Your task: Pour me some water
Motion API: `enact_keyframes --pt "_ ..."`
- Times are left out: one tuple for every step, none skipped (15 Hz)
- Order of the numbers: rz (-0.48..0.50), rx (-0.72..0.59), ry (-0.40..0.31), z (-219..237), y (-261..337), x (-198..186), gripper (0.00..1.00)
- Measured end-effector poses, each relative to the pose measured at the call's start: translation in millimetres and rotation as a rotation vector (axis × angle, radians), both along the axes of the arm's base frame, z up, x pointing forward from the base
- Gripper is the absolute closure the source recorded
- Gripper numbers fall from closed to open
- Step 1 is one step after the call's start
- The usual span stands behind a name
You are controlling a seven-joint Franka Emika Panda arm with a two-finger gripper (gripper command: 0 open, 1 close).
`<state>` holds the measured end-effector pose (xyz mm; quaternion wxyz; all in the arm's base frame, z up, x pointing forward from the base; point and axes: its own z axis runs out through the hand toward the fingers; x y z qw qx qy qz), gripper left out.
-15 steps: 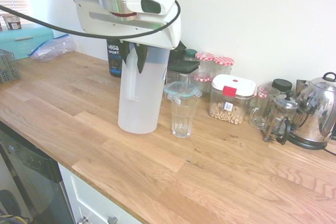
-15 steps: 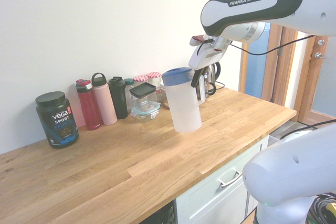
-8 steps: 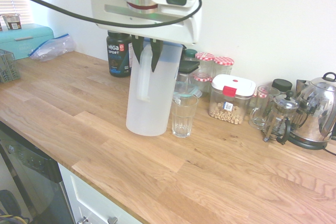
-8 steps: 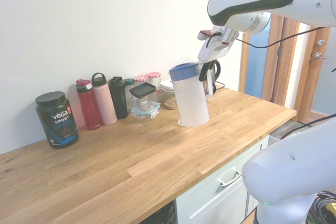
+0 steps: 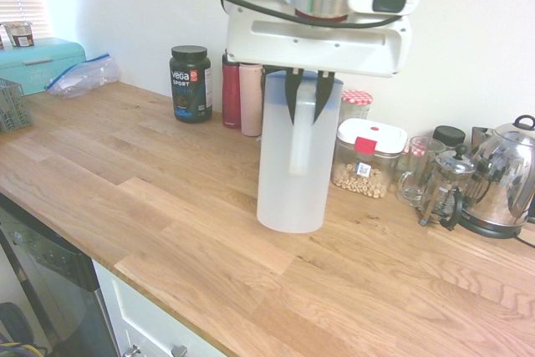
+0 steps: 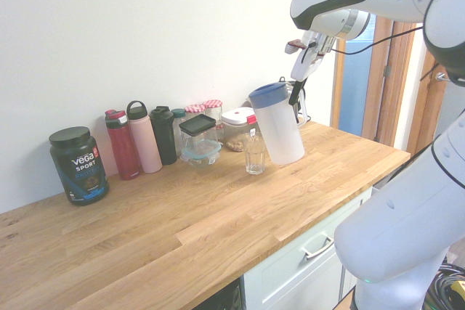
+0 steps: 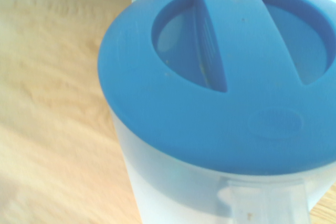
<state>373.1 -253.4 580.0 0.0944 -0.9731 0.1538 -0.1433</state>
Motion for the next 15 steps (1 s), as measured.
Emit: enact_keyframes --pt "0.028 -0.003 0.011 0 -5 0 1.00" --pt "0.068 -0.006 0.020 0 -11 0 1.00" --pt "0.119 -0.011 0.029 1 -17 -2 1.00" --pt "0.167 -0.016 0.039 2 -24 -2 1.00" --pt "0.203 -0.029 0.045 2 -30 0 1.00" --pt "0.232 -0.048 0.051 1 -34 5 1.00" --pt "0.256 -0.069 0.057 0 -37 10 1.00" --pt "0.277 -0.095 0.059 -2 -39 15 1.00" --pt "0.294 -0.122 0.059 -5 -41 19 1.00" --pt "0.309 -0.149 0.058 -6 -43 22 1.00" --pt "0.324 -0.180 0.056 -7 -43 27 1.00" --pt "0.340 -0.215 0.057 -7 -42 32 1.00" --pt "0.362 -0.249 0.062 -8 -41 37 1.00" --pt "0.384 -0.279 0.072 -10 -39 42 1.00" --pt "0.407 -0.306 0.087 -14 -36 47 1.00"
